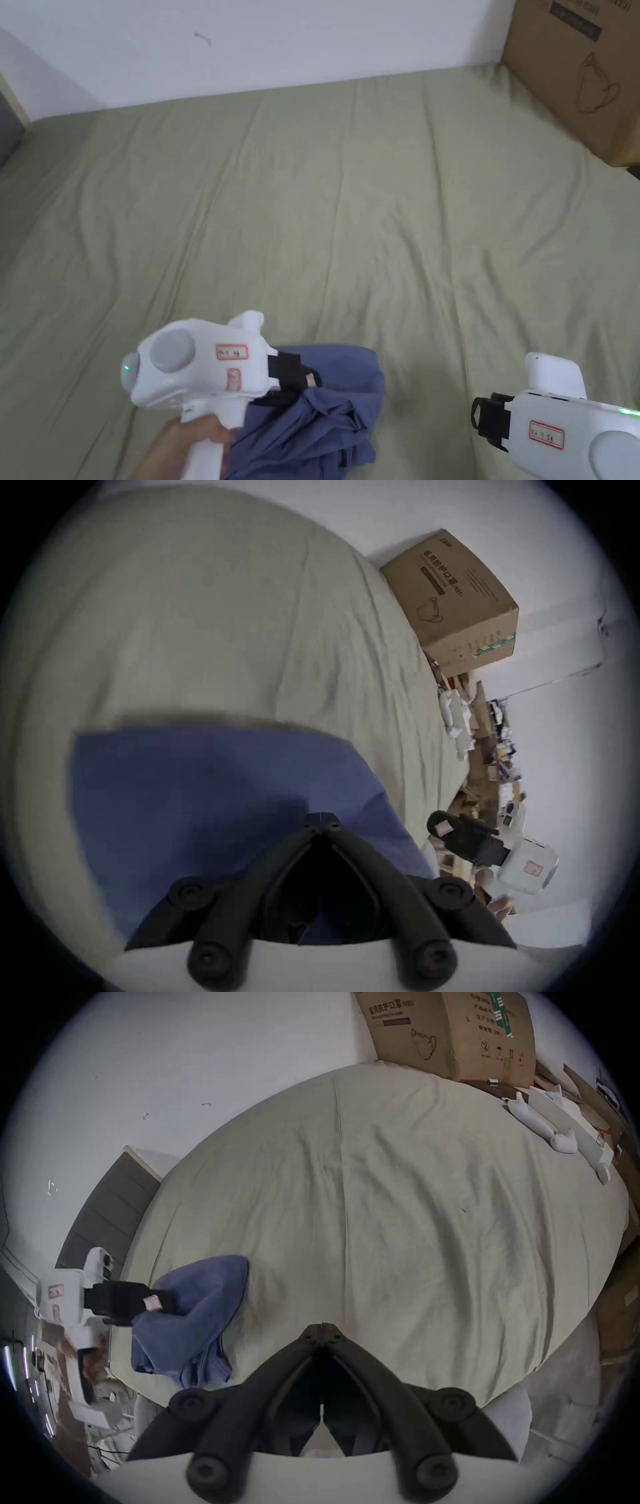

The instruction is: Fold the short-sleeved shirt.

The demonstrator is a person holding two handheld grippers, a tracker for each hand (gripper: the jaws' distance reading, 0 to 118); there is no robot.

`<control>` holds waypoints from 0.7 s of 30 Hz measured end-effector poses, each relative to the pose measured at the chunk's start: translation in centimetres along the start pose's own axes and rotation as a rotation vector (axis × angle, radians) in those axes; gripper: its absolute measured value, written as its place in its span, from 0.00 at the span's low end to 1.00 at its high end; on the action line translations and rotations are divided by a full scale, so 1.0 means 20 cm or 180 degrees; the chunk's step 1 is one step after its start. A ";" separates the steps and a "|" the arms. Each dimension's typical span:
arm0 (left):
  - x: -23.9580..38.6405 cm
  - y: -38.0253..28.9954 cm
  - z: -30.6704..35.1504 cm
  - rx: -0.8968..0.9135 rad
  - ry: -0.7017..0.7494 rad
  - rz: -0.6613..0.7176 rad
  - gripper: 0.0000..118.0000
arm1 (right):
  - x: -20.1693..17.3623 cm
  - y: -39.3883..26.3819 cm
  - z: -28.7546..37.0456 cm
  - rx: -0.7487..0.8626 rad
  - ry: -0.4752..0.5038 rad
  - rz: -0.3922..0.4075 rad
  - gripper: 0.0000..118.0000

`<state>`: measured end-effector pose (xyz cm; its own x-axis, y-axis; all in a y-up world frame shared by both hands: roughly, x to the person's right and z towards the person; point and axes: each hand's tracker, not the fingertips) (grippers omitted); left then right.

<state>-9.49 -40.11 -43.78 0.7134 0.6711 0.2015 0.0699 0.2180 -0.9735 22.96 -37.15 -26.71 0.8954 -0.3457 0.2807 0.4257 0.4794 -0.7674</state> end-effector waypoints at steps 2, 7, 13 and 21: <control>0.00 -0.07 -0.09 -0.0106 -0.0140 0.0103 0.00 | 0.00 0.00 0.00 -0.0003 -0.0007 0.0026 0.00; 0.08 -0.19 -0.21 -0.0224 -0.0368 0.0218 0.00 | 0.04 0.00 0.03 0.0020 -0.0048 0.0018 0.00; 0.18 -0.27 -0.32 -0.0421 -0.0404 0.0022 0.00 | 0.09 0.00 0.05 0.0048 -0.0076 -0.0060 0.00; 0.27 -0.33 -0.39 -0.0583 -0.0318 -0.0187 0.00 | 0.09 0.01 0.09 0.0038 -0.0103 -0.0039 0.00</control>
<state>-0.63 -43.45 -37.20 0.6324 0.7300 0.2592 0.2413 0.1323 -0.9614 24.78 -36.32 -25.32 0.8938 -0.3253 0.3087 0.4379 0.4850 -0.7570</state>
